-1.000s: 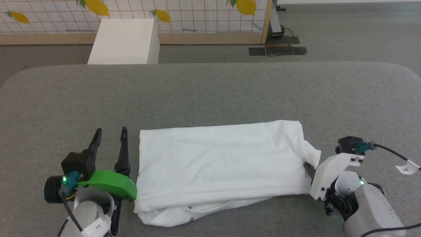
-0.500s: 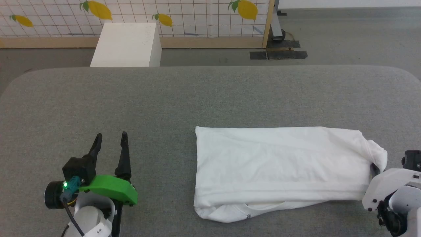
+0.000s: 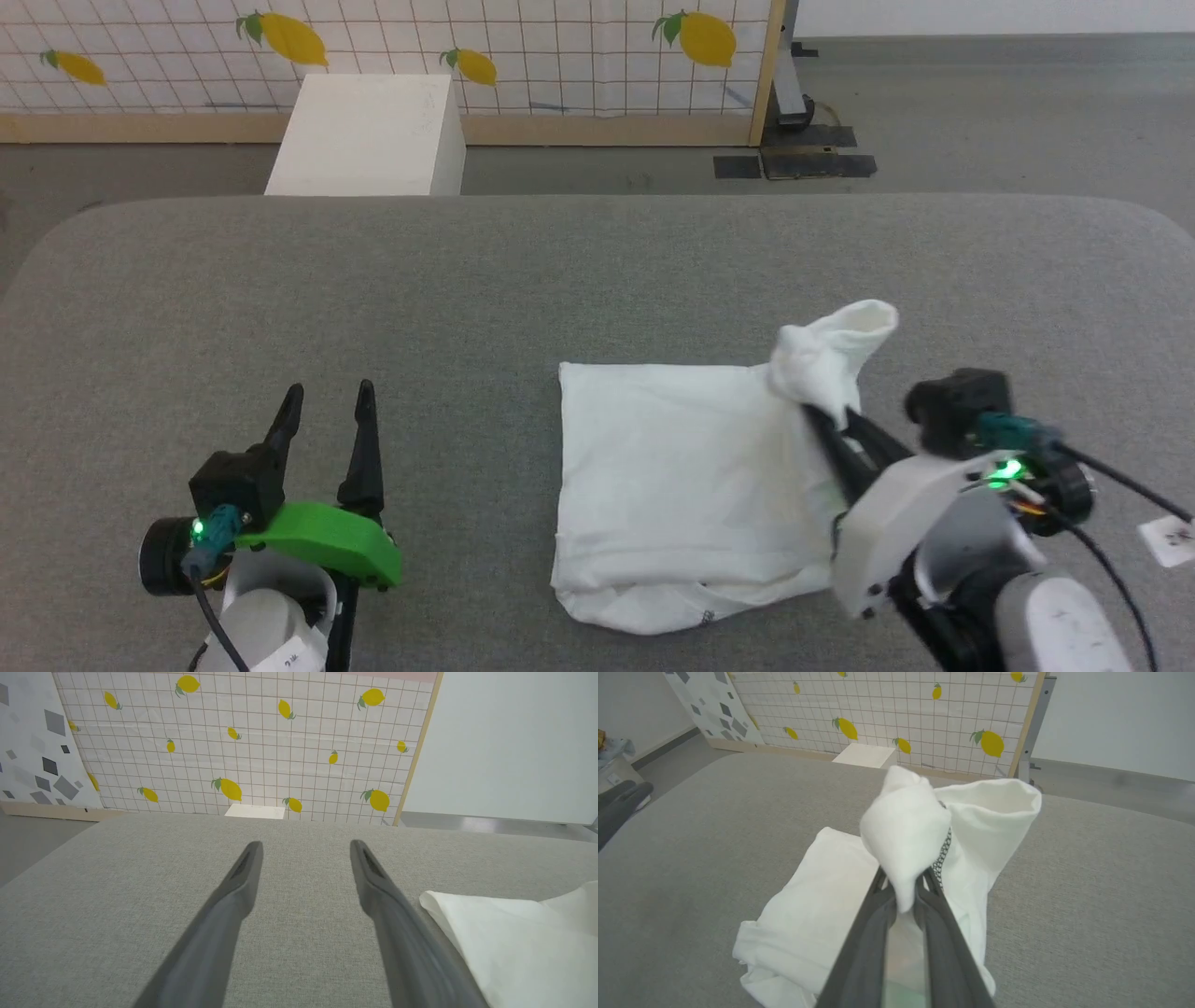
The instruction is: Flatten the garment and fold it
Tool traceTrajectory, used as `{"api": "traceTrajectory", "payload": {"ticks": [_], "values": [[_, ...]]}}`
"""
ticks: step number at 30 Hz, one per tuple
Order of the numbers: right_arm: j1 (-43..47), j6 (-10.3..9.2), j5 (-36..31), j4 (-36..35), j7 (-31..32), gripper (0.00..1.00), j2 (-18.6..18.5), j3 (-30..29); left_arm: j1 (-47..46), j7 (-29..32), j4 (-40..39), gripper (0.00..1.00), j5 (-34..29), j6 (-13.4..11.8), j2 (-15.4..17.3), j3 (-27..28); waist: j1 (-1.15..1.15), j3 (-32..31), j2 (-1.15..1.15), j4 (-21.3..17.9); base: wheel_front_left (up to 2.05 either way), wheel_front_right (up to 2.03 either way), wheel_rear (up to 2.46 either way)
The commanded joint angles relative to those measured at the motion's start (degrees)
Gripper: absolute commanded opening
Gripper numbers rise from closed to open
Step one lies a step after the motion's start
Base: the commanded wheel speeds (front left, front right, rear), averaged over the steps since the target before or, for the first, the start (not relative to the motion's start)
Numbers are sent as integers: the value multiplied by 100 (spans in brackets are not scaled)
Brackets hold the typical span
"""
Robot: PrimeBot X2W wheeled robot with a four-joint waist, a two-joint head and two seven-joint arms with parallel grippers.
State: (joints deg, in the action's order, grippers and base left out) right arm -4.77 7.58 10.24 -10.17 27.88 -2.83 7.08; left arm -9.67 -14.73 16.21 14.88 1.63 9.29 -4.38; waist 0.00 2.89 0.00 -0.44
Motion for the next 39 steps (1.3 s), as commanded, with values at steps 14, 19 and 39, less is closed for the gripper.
{"api": "traceTrajectory", "payload": {"ticks": [14, 19, 39], "values": [[-1290, -9, 419, 2442, -225, 0, -5, 2131, -305, -27, 106, 100, -193, 208, -147, 3, 0, 385, 0, 469, 0, 0, 0], [-1542, -9, 1230, 2958, -285, 100, -5, 2402, -305, -27, 113, 100, -233, 223, -194, 107, 0, 452, 0, 482, 0, 0, 0], [-580, -9, 1955, 2579, -2534, 100, -5, -385, -181, -27, 18, 100, -366, 268, -244, 319, 0, 228, 0, -1, 0, 0, 0]]}}
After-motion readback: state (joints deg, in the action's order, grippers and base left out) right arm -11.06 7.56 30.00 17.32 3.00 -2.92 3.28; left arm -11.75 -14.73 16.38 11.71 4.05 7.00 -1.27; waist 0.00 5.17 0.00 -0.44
